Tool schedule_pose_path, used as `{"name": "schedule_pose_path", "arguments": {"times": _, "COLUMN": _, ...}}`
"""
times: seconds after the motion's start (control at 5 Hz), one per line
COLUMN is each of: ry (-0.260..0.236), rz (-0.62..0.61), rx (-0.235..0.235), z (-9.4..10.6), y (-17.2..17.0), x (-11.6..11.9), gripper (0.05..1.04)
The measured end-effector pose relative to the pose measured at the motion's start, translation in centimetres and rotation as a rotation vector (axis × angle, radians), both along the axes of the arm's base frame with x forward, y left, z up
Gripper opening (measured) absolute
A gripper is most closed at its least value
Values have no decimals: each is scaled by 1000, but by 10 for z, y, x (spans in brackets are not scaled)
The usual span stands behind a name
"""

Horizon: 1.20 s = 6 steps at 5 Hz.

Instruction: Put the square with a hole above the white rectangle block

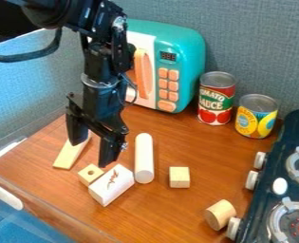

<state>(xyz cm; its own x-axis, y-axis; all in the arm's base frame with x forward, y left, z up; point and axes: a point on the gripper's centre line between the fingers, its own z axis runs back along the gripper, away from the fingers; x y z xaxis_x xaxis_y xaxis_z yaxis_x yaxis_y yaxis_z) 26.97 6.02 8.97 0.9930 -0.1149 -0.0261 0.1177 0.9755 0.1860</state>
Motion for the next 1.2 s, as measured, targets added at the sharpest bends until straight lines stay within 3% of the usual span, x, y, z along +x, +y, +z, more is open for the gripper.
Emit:
{"name": "schedule_pose_path", "arguments": {"times": 0.2, "ry": 29, "rz": -1, "rx": -21, "z": -8, "y": -3, "x": -2, "gripper": 999}}
{"name": "schedule_pose_path", "arguments": {"times": 0.4, "ry": 46, "rz": 116, "rx": -147, "z": -19, "y": 25, "x": -13, "gripper": 999}}
{"name": "schedule_pose_path", "arguments": {"times": 0.6, "ry": 34, "rz": 134, "rx": -200, "z": -19, "y": 29, "x": -15, "gripper": 999}}
{"name": "schedule_pose_path", "arguments": {"times": 0.8, "ry": 38, "rz": 135, "rx": -199, "z": -19, "y": 36, "x": -18, "gripper": 999}}
{"name": "schedule_pose_path", "arguments": {"times": 1.0, "ry": 80, "rz": 133, "rx": -171, "z": -28, "y": 41, "x": -21, "gripper": 999}}
{"name": "schedule_pose_path", "arguments": {"times": 1.2, "ry": 60, "rz": 44, "rx": -68, "z": -32, "y": 42, "x": -9, "gripper": 999}}
